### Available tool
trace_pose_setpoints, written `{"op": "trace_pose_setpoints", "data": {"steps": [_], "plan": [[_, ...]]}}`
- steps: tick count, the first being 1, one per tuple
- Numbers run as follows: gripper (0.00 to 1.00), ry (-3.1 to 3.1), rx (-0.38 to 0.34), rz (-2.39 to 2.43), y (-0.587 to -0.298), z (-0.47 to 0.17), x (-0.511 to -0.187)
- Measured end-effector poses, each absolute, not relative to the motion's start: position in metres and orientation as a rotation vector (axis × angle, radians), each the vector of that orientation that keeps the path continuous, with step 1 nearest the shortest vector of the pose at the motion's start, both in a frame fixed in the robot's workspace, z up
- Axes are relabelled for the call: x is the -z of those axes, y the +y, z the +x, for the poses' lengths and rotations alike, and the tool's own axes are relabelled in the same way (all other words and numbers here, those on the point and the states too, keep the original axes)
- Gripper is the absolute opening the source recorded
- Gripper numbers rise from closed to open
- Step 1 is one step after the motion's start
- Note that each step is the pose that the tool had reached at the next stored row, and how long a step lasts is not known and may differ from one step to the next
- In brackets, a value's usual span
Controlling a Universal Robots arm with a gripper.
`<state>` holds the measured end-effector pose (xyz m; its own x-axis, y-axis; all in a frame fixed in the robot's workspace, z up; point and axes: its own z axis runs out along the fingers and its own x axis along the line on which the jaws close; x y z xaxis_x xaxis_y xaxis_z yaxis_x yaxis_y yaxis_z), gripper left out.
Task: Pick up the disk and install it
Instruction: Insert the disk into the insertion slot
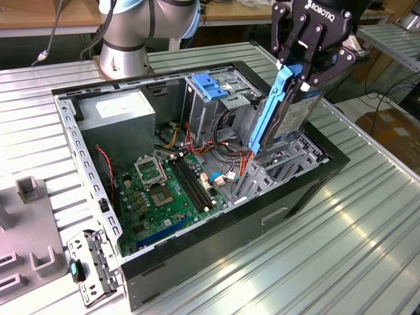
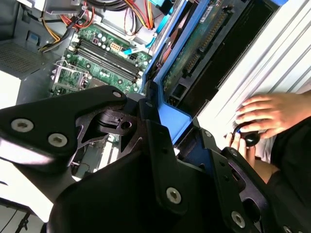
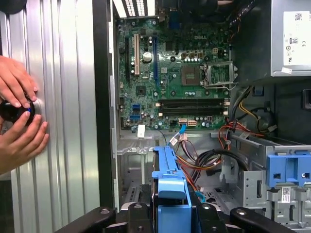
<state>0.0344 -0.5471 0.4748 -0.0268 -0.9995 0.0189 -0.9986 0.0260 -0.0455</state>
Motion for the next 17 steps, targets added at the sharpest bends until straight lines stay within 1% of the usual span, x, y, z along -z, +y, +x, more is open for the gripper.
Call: {"op": "trace_pose_setpoints", "data": {"steps": [17], "plan": [[0.37,2.237,0.07,-2.179,-0.548,0.0393,-0.4711]]}}
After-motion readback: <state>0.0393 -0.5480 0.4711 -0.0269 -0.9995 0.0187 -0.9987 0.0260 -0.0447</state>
